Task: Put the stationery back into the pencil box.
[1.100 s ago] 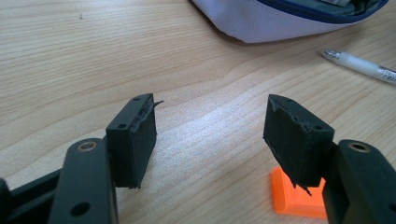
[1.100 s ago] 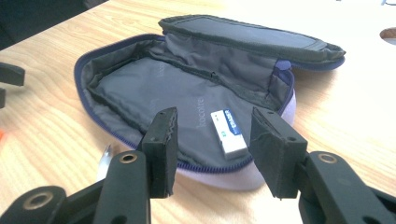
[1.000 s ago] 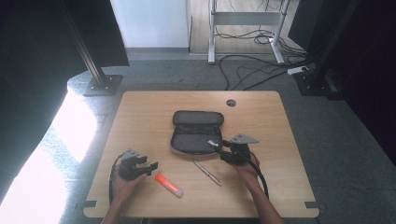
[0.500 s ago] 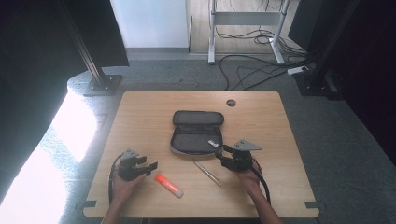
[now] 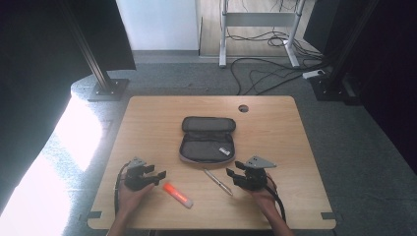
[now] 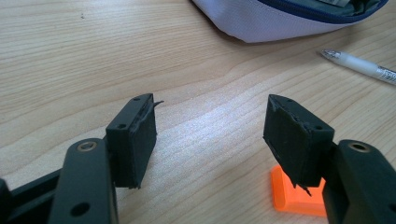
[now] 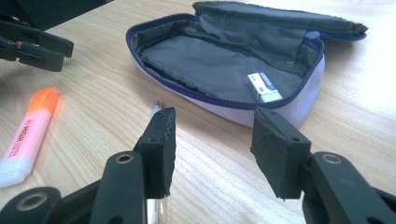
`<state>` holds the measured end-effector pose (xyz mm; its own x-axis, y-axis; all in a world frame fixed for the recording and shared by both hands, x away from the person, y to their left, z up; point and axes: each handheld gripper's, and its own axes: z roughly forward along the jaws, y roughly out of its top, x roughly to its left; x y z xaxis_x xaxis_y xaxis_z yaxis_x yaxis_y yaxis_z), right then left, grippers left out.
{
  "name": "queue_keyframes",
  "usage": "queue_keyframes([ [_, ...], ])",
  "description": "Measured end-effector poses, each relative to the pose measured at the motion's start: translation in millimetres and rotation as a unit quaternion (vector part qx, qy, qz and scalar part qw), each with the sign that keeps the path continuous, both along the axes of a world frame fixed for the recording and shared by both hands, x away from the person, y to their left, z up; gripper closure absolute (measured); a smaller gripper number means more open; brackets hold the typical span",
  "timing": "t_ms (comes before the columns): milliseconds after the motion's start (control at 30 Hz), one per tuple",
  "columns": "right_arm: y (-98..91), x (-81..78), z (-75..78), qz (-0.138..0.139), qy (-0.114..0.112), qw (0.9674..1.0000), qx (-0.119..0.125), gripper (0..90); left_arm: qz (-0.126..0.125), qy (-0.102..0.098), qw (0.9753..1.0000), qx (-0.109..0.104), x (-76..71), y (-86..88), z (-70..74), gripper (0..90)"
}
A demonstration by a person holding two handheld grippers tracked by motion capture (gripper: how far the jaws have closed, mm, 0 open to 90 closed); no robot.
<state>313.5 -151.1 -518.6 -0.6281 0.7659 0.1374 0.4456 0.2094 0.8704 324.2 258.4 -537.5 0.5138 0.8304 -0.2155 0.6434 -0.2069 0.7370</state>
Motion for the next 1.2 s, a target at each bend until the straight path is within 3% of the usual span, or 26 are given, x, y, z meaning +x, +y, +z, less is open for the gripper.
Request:
queue_keyframes([
  [667,17.2,-8.9,-11.6,0.025,0.017,0.9995,-0.006,49.2,-0.002,-0.002,1.0000,0.002,0.3,0.5,-0.2,35.1],
  [1200,36.0,-12.6,-23.2,0.045,0.031,0.9981,-0.029,50.5,-0.004,-0.001,1.0000,0.005,0.9,0.0,-1.2,35.1],
])
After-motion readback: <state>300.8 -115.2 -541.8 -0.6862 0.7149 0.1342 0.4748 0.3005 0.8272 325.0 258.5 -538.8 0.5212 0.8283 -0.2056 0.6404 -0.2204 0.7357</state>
